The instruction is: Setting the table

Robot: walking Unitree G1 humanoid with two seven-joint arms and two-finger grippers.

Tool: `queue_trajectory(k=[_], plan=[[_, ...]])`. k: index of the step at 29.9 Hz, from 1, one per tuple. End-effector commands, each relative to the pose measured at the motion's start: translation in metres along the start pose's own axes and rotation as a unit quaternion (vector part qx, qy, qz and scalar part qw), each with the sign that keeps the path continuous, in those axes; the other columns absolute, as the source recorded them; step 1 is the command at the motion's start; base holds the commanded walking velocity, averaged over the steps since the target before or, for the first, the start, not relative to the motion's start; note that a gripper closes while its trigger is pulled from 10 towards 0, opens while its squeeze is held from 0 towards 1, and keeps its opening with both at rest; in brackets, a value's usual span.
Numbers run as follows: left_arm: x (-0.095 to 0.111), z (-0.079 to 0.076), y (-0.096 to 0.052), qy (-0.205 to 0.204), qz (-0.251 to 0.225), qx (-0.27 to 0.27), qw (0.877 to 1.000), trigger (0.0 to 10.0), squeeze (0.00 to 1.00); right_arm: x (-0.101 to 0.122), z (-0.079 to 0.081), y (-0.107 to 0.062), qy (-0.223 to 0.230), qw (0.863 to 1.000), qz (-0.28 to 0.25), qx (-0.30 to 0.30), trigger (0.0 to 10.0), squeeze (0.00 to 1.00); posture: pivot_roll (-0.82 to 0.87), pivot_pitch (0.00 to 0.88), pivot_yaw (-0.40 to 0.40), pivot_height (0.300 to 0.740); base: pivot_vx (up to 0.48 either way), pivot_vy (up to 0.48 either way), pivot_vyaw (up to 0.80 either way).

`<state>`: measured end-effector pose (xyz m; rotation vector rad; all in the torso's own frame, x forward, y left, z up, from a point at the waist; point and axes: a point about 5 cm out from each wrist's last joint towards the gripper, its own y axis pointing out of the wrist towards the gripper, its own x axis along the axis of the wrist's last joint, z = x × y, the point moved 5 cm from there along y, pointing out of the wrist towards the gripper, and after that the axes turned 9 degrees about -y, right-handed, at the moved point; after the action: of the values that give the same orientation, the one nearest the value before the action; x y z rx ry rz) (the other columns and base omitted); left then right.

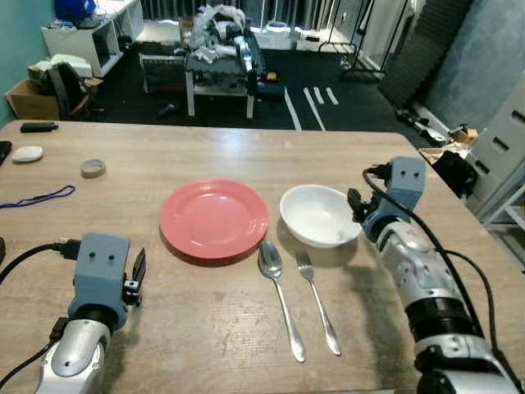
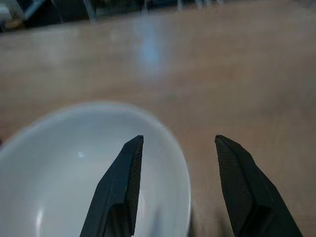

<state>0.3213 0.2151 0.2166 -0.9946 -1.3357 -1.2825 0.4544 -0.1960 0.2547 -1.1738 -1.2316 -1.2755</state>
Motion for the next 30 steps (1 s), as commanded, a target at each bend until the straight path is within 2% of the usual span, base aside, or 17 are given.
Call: queue_trajectory(k=[1, 7, 9, 12, 13, 14, 16, 17, 19, 20, 22, 23, 28, 30], plan=[[-0.003, 0.003, -0.005, 0.009, 0.009, 0.002, 1.000, 10.0, 0.00, -0.013, -0.010, -0.001, 0.021, 0.999, 0.028, -0.006, 10.0, 0.00, 0.14, 0.263, 0.010, 0.740, 0.000, 0.000, 0.00], [-0.004, 0.004, -0.007, 0.009, 0.014, 0.004, 1.000, 10.0, 0.00, -0.017, -0.025, -0.001, 0.060, 0.997, 0.044, 0.002, 10.0, 0.00, 0.14, 0.264, 0.014, 0.740, 0.000, 0.000, 0.00], [-0.004, 0.004, -0.007, 0.009, 0.015, 0.003, 1.000, 10.0, 0.00, -0.020, -0.031, -0.001, 0.059, 0.997, 0.049, -0.001, 10.0, 0.00, 0.13, 0.262, 0.016, 0.740, 0.000, 0.000, 0.00], [-0.004, 0.003, -0.007, 0.009, 0.016, 0.003, 1.000, 10.0, 0.00, -0.028, -0.030, -0.001, 0.062, 0.996, 0.064, 0.008, 10.0, 0.00, 0.13, 0.259, 0.017, 0.740, 0.000, 0.000, 0.00], [-0.004, 0.003, -0.007, 0.009, 0.016, 0.002, 1.000, 10.0, 0.00, -0.030, -0.028, -0.002, 0.066, 0.995, 0.070, 0.014, 9.5, 0.00, 0.13, 0.258, 0.018, 0.740, 0.000, 0.000, 0.00], [-0.004, 0.003, -0.007, 0.009, 0.016, 0.002, 1.000, 10.0, 0.00, -0.034, -0.023, -0.002, 0.078, 0.993, 0.080, 0.029, 6.6, 0.00, 0.13, 0.257, 0.019, 0.740, 0.000, 0.000, 0.00], [-0.004, 0.004, -0.006, 0.010, 0.017, 0.002, 1.000, 10.0, 0.00, -0.041, -0.010, -0.004, 0.103, 0.988, 0.097, 0.065, 5.3, 0.00, 0.14, 0.255, 0.019, 0.740, 0.000, 0.000, 0.00], [-0.004, 0.004, -0.006, 0.010, 0.017, 0.002, 1.000, 10.0, 0.00, -0.041, -0.010, -0.004, 0.103, 0.988, 0.097, 0.065, 5.3, 0.00, 0.14, 0.255, 0.019, 0.740, 0.000, 0.000, 0.00], [-0.004, 0.004, -0.006, 0.010, 0.017, 0.002, 1.000, 10.0, 0.00, -0.048, 0.004, -0.007, 0.120, 0.981, 0.114, 0.098, 5.4, 0.00, 0.13, 0.250, 0.018, 0.740, 0.000, 0.000, 0.00], [-0.004, 0.004, -0.006, 0.010, 0.017, 0.002, 1.000, 10.0, 0.00, -0.049, 0.006, -0.008, 0.122, 0.980, 0.117, 0.102, 5.4, 0.00, 0.13, 0.250, 0.018, 0.740, 0.000, 0.000, 0.00], [-0.004, 0.004, -0.006, 0.010, 0.017, 0.002, 1.000, 10.0, 0.00, -0.057, 0.010, -0.010, 0.119, 0.979, 0.126, 0.108, 1.5, 0.00, 0.13, 0.247, 0.018, 0.740, 0.000, 0.000, 0.00], [-0.004, 0.003, -0.006, 0.010, 0.017, 0.002, 1.000, 10.0, 0.00, -0.061, 0.013, -0.011, 0.119, 0.978, 0.129, 0.111, 0.0, 0.00, 0.13, 0.245, 0.017, 0.740, 0.000, 0.000, 0.00], [-0.004, 0.003, -0.006, 0.010, 0.018, 0.002, 1.000, 10.0, 0.00, -0.065, 0.014, -0.010, 0.134, 0.978, 0.124, 0.100, 0.0, 0.00, 0.14, 0.237, 0.018, 0.740, 0.000, 0.000, 0.00], [-0.001, -0.003, -0.006, 0.000, 0.018, -0.030, 0.999, 10.0, 0.00, -0.060, 0.015, -0.010, 0.147, 0.978, 0.110, 0.103, 0.0, 0.00, 0.14, 0.232, 0.019, 0.740, 0.000, 0.000, 0.00]])
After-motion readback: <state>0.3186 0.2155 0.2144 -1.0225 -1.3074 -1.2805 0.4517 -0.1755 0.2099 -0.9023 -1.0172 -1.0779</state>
